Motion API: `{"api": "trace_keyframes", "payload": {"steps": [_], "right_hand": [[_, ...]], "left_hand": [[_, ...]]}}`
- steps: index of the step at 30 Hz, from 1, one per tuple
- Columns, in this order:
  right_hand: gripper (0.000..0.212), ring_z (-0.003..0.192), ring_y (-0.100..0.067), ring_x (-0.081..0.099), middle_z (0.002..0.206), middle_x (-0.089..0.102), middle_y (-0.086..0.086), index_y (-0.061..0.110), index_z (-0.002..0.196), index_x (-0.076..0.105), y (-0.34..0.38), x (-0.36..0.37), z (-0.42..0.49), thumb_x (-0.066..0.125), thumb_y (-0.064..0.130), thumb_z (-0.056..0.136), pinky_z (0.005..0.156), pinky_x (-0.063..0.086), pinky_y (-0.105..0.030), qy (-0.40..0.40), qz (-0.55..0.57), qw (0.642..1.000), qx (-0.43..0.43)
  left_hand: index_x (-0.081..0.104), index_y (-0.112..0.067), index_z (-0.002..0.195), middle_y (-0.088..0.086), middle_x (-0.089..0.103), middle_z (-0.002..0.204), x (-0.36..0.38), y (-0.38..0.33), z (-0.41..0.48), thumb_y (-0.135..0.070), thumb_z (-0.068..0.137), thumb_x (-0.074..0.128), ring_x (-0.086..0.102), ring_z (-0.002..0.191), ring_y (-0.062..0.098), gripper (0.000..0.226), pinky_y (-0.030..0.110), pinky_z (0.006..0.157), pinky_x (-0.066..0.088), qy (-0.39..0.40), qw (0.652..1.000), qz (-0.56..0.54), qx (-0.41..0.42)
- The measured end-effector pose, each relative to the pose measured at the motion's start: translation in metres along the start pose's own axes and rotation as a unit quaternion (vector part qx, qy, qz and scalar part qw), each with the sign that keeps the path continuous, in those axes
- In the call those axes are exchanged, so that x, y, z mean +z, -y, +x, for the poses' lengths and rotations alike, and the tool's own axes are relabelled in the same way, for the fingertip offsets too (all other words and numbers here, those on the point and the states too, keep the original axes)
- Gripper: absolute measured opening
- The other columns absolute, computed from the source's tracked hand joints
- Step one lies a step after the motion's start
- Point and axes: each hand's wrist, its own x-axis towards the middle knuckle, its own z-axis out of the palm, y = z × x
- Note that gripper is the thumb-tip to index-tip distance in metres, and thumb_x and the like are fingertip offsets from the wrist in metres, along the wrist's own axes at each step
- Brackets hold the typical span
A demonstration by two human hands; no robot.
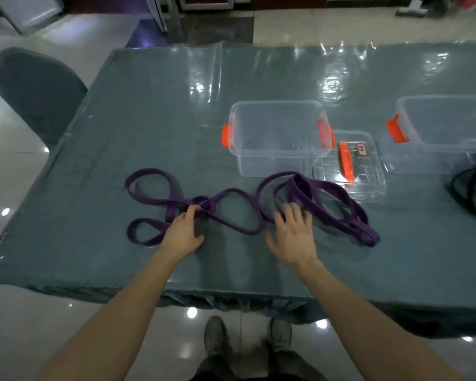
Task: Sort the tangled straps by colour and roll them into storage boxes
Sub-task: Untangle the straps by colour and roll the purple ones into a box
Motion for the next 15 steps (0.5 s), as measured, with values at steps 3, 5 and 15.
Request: {"api": "trace_keyframes", "payload": {"steps": [3,5,15], "right_hand": [[0.043,0.126,-0.034,0.057,0.130,0.061,-0.009,0.012,0.128,0.063,0.049,0.004,0.006,0.062,0.042,0.097,0.103,0.043,-0.050,-0.037,0.082,0.991,-0.101],[0.059,0.136,-0.031,0.053,0.144,0.057,-0.007,0.012,0.152,0.049,0.078,0.009,0.019,0.060,0.043,0.103,0.112,0.042,-0.049,0.045,0.120,0.986,-0.106],[0.021,0.106,-0.042,0.065,0.115,0.067,-0.016,0.010,0.119,0.063,0.155,-0.033,0.076,0.052,0.025,0.111,0.091,0.051,-0.051,0.062,0.237,0.965,-0.098]], "left_hand": [[0.057,-0.019,0.128,0.004,0.065,0.121,0.002,0.020,-0.011,-0.032,0.089,0.086,0.061,0.113,0.024,0.051,0.040,0.095,0.054,0.041,0.999,-0.018,0.029],[0.069,-0.020,0.118,0.001,0.068,0.111,-0.004,0.039,-0.022,-0.038,0.089,0.087,0.057,0.110,0.021,0.039,0.037,0.095,0.052,0.076,0.994,0.032,0.067],[0.081,-0.017,0.109,0.009,0.076,0.121,-0.075,0.170,-0.060,-0.010,0.087,0.072,0.065,0.118,0.036,0.025,0.052,0.124,0.031,-0.109,0.980,0.105,-0.128]]}}
